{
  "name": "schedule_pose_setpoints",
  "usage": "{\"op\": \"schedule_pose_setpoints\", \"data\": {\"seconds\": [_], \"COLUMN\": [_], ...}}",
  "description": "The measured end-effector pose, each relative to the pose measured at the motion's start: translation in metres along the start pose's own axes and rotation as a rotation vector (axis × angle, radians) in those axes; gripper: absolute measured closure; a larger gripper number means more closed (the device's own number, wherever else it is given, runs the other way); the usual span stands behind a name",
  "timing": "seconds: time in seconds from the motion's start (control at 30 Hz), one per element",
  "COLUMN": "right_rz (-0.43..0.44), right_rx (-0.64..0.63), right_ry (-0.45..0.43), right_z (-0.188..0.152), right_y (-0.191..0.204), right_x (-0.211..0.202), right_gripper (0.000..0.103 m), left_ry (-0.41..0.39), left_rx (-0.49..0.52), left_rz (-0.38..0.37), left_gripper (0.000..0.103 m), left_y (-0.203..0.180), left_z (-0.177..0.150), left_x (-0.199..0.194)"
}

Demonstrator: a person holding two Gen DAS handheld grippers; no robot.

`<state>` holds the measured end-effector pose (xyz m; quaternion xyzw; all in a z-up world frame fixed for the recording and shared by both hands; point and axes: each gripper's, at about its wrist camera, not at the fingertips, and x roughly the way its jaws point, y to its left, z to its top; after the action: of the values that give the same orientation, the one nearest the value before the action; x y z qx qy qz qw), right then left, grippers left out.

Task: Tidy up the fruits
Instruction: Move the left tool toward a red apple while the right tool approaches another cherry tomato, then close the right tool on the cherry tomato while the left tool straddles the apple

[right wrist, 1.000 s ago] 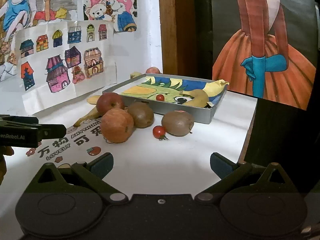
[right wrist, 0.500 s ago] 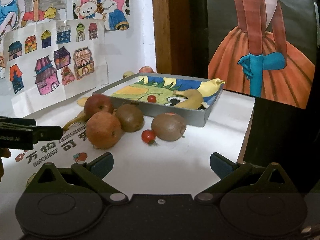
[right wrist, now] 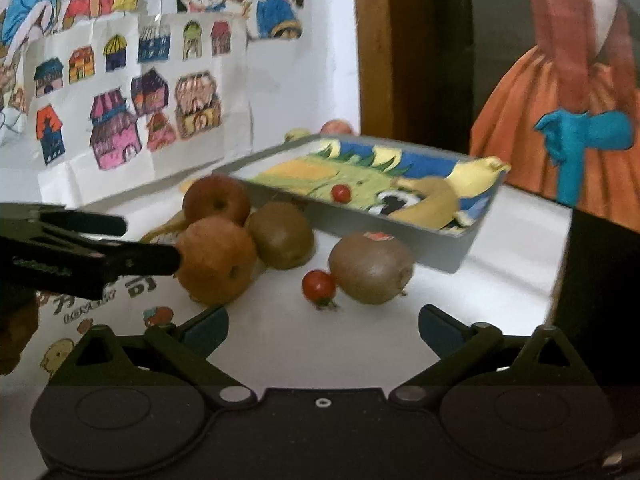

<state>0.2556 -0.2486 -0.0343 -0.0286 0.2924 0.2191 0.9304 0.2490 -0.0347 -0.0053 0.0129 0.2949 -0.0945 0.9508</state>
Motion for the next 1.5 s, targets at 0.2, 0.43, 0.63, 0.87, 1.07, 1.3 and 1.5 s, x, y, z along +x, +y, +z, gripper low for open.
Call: {"op": "schedule_pose_setpoints", "data": {"seconds": [0.2,0.43,0.63,0.87,1.07,1.3,1.5], "right_rz": [0.048,0.083,0.086,0.078,0.087,0.103,0.103], "right_rx": [-0.039,-0.056,-0.065,-0.106,-0.135,-0.148,-0.152], "right_ry": [0.029,0.071,0.095,0.107,0.111,0.096,0.086], "right_z": [0.004,0.012,0.016,0.019,0.024,0.024,0.022], "right_y": [0.000,-0.004,-0.004,0.001,0.002,0.002,0.001], "right_x": [0.015,0.031,0.043,0.052,0.059,0.059,0.057], "right_gripper": [0.017,0.030,0.038,0.040,0.044,0.057,0.068], "left_ry": [0.021,0.033,0.047,0.052,0.046,0.060,0.074], "left_rx": [0.010,0.015,0.016,0.006,-0.011,-0.002,0.010], "left_rz": [-0.020,-0.045,-0.056,-0.062,-0.077,-0.131,-0.130], "left_gripper": [0.001,0.013,0.023,0.026,0.027,0.039,0.033], "left_y": [-0.005,-0.009,-0.010,-0.010,-0.005,-0.005,-0.010], "left_z": [0.003,0.005,0.005,0.004,0.003,0.002,0.001], "left_x": [0.018,0.027,0.032,0.035,0.035,0.033,0.038]}}
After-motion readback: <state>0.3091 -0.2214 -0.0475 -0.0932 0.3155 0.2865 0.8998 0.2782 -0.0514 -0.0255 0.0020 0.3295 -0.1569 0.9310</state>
